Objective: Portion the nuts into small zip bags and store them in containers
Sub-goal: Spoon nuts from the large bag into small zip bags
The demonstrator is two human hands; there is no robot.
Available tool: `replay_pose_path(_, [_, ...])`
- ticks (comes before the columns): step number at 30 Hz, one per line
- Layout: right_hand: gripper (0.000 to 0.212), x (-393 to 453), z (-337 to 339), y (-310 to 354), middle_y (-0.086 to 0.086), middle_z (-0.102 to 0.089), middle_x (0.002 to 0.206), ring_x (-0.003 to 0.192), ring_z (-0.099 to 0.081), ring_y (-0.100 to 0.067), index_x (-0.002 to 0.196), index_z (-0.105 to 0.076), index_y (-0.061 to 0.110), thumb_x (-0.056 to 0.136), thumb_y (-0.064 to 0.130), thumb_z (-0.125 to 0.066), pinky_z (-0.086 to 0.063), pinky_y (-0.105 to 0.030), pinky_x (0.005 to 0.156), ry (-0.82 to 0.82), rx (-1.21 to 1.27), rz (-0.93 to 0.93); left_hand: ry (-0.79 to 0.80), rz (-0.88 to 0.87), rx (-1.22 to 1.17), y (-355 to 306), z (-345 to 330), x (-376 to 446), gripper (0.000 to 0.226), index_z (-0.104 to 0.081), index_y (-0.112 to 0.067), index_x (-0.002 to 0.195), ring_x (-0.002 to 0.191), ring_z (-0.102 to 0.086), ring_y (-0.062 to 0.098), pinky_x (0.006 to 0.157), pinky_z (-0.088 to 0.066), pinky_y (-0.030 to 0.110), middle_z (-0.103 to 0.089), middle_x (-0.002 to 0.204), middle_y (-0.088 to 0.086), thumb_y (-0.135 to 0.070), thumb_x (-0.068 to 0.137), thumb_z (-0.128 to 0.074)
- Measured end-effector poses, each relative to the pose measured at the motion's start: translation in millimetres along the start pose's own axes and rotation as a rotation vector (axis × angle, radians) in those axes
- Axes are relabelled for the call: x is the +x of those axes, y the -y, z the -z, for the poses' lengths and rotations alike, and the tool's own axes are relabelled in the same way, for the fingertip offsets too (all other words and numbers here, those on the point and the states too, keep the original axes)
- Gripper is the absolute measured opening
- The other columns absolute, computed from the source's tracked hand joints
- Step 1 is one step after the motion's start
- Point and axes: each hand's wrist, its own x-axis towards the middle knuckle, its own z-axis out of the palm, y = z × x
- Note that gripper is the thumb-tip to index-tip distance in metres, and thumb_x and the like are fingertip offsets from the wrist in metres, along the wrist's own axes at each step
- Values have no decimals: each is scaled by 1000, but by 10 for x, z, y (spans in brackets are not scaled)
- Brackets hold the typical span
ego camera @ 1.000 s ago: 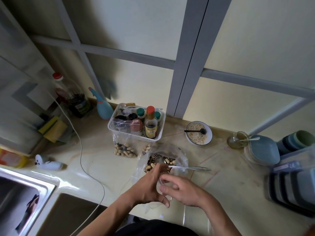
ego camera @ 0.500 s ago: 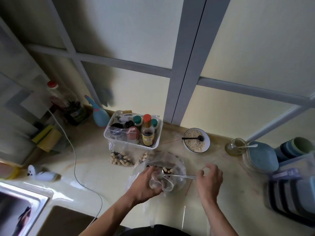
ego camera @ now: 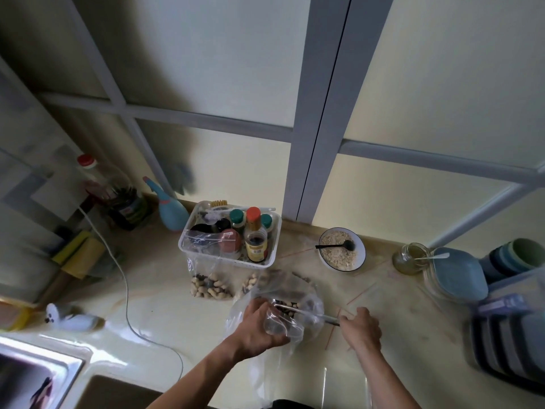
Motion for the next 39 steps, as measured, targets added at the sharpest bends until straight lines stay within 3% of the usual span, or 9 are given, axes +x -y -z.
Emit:
replay_pose_path(5, [20, 57, -1, -51, -3, -72, 77, 80, -68, -27, 74, -68, 15, 67, 32, -61, -51, -28, 64, 128, 64, 84, -5, 19, -14, 3, 28, 7, 73, -56, -36, 119, 133, -33, 13, 114, -36, 31, -34, 134, -10, -73, 60, -74])
replay_pose_path(10, [9, -171, 97, 172, 2, -72, 76, 76, -69, -23, 87, -71, 20, 84, 12, -71, -49, -30, 66, -18, 501, 256, -73, 38, -13, 10, 77, 1, 73, -52, -39, 122, 137, -25, 18, 117, -30, 32, -35, 140, -4, -75, 62, -74])
replay_pose_path(13, [18, -375, 73, 346, 7, -75, 84, 78, -70, -14, 96, -74, 27, 89, 10, -73, -53, -25, 71, 92, 680, 431, -143, -7, 52, 38, 102, 25, 68, -50, -37, 125, 147, -11, 18, 119, -23, 32, -19, 154, -2, -68, 69, -74])
replay_pose_path(15, [24, -493, -2, 446, 6, -77, 92, 82, -72, -10, 107, -74, 29, 92, 10, -71, -56, -23, 75, 183, 671, 528, -171, -57, 99, 39, 115, 45, 62, -49, -36, 126, 150, -2, 16, 118, -19, 34, -14, 156, -5, -64, 75, -72])
replay_pose_path(18, [23, -618, -146, 570, 7, -74, 83, 74, -71, -7, 114, -71, 34, 99, 19, -63, -54, -17, 70, 204, 473, 685, -135, -46, 114, -2, 157, 41, 57, -55, -31, 122, 141, -25, 17, 112, -30, 28, -33, 145, -6, -59, 76, -73])
replay_pose_path(24, [22, -630, -219, 623, 7, -67, 73, 70, -65, -13, 94, -68, 21, 104, 22, -49, -46, -22, 65, -162, 211, 818, -2, 48, 10, -19, 171, 22, 66, -58, -30, 123, 131, -40, 8, 109, -38, 23, -42, 139, -14, -66, 70, -75])
replay_pose_path(28, [33, -554, 22, 511, -2, -61, 63, 55, -60, -23, 78, -63, 12, 102, 22, -42, -43, -31, 51, -462, 115, 852, -60, 70, 62, 4, 217, 8, 62, -44, -34, 136, 139, -31, 12, 113, -21, 24, -58, 128, -14, -58, 83, -66])
replay_pose_path(32, [42, -490, 280, 440, -9, -55, 53, 45, -57, -32, 66, -57, 7, 98, 26, -37, -39, -29, 41, -641, 7, 807, -174, 96, 247, -97, 272, -11, 69, -37, -25, 147, 152, 14, 30, 125, 0, 43, 4, 166, 9, -52, 88, -61])
replay_pose_path(39, [48, -523, 605, 429, -14, -50, 49, 39, -51, -33, 60, -52, 3, 99, 22, -33, -26, -25, 48, -809, -31, 766, -311, -15, 395, -577, 268, -153, 43, -53, -26, 128, 150, 26, 29, 120, 13, 38, 16, 164, 16, -47, 91, -58])
